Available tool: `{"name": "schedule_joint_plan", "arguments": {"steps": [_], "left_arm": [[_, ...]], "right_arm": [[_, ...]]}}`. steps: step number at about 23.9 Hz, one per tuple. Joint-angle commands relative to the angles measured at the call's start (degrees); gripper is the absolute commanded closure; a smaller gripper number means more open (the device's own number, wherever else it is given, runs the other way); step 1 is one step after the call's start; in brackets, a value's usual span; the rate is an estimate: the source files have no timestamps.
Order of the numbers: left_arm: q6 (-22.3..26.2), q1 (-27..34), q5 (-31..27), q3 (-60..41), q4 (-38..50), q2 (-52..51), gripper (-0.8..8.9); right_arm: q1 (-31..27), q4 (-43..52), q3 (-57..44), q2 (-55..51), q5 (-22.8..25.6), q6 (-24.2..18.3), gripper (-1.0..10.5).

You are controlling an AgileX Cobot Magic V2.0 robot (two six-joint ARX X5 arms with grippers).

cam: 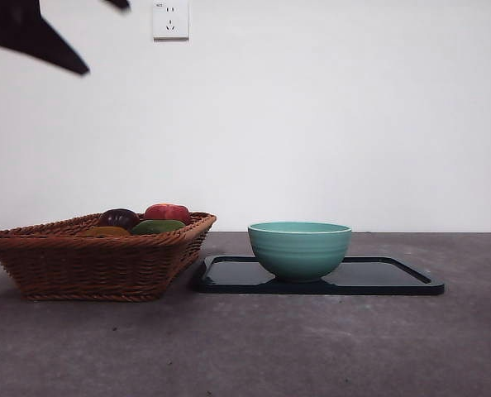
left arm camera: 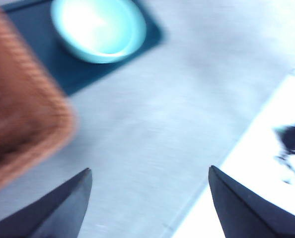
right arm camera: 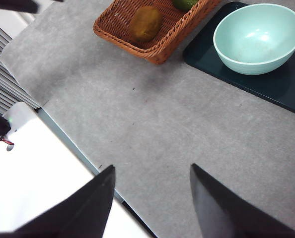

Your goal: Pick up the wifruite, put it on the bowl, pick up the plate, put it on desk

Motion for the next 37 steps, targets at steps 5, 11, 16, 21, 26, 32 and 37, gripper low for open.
{"name": "schedule_joint_plan", "arguments": {"steps": [5,11,16,21,26,32,37], "left_arm": [[4.50,-0.26,2.43,0.79,-2.54,-2.49,4.40],[4.52,-0.26,2.43,0.77,-2.47,-2.47,4.39],[4.52,-0.26,2.43,0.77,-2.43,-2.47,4.39],[4.50,-0.26,2.43,0.77,-2.43,-2.47,4.39],[4.50,-0.26,2.43,0.77,-2.51,-2.47,4.39],[4.50,-0.26,2.43,0.77,-2.80,-2.49,4.39],[4.50,-0.26,2.43,0.77,-3.58,-2.49,4.39]], "right_arm": [[0.26,0.55,0.74,0.20,0.26,2.03,7.1],[0.26,0.55,0.72,0.20,0.24,2.91,7.1],[0.26,1.01,0.74,0.22,0.28,3.48,7.1],[0.22,4.33,0.81,0.31,1.75,8.90,7.1],[-0.07,9.53,2.38,4.09,2.05,13.00,6.9],[-1.73,9.75,10.45,14.93,6.40,11.37,6.7],[-4.96,9.03,19.34,25.81,7.69,7.67,6.7]]}}
